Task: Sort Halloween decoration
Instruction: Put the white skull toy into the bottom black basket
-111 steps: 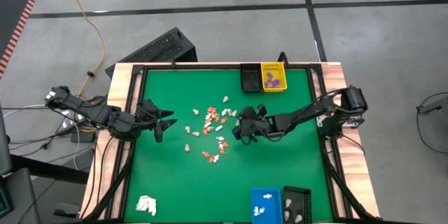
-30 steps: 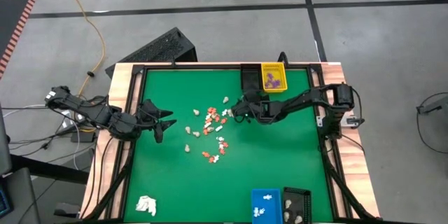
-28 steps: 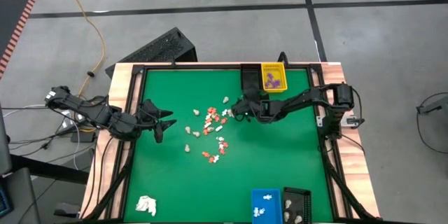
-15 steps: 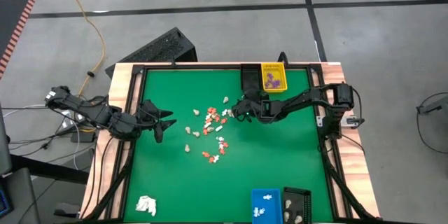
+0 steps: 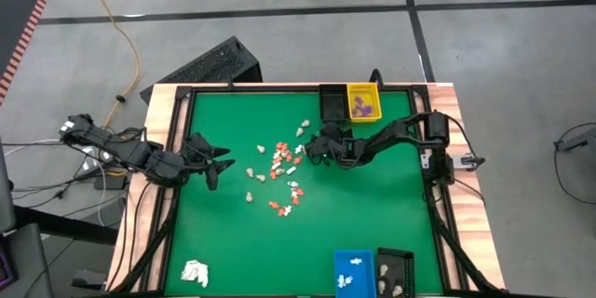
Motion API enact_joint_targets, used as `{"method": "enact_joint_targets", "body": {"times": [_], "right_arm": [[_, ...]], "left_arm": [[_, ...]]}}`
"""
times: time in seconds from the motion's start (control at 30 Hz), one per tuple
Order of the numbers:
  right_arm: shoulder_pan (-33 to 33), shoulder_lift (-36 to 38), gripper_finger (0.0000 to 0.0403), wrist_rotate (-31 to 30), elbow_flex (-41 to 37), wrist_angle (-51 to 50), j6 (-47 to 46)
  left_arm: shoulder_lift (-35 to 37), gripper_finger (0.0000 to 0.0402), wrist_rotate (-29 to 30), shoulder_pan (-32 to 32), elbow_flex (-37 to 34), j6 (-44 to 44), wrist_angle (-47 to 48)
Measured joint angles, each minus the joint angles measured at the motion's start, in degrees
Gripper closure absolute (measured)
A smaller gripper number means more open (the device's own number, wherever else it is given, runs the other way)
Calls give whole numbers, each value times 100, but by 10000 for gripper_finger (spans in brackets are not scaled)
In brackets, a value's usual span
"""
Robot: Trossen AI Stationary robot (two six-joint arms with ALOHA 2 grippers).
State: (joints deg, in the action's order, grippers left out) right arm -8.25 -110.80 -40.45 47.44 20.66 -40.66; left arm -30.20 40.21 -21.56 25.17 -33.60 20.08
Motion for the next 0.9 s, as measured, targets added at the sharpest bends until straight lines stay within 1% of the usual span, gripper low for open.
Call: {"method": "enact_joint_targets", "body": {"times": [0.13,0.23,0.3,0.4,0.47,0.5,0.53,0.6,0.67,0.73,0.83,0.9], "right_arm": [[116,27,176,28,-7,-5,49],[297,136,194,289,-13,154,195],[425,269,198,421,-15,208,197],[554,465,197,414,-11,558,348],[579,476,194,427,-4,1054,772],[579,474,192,514,-4,1263,1142],[557,472,191,708,4,1422,1609],[452,472,189,1292,132,1347,2433],[240,493,189,1976,293,840,2952],[-64,531,189,2611,578,-17,3100],[-526,549,189,3468,1353,-1640,3286],[-702,536,190,3836,1978,-2879,3714]], "left_arm": [[-63,213,6,2,0,-3,0],[-96,213,-36,1,0,-5,1],[-103,213,-38,2,-1,-7,-2],[-107,213,-42,2,-2,-7,-7],[-105,213,-41,2,0,-6,-18],[-105,213,-52,1,-2,-2,-16],[-105,213,-60,2,0,10,-15],[-105,213,-83,2,0,31,-6],[-105,213,-88,2,-1,31,-4],[-103,213,-101,2,-2,31,28],[-105,213,-147,2,-1,62,52],[-104,213,-147,2,0,120,63]]}}
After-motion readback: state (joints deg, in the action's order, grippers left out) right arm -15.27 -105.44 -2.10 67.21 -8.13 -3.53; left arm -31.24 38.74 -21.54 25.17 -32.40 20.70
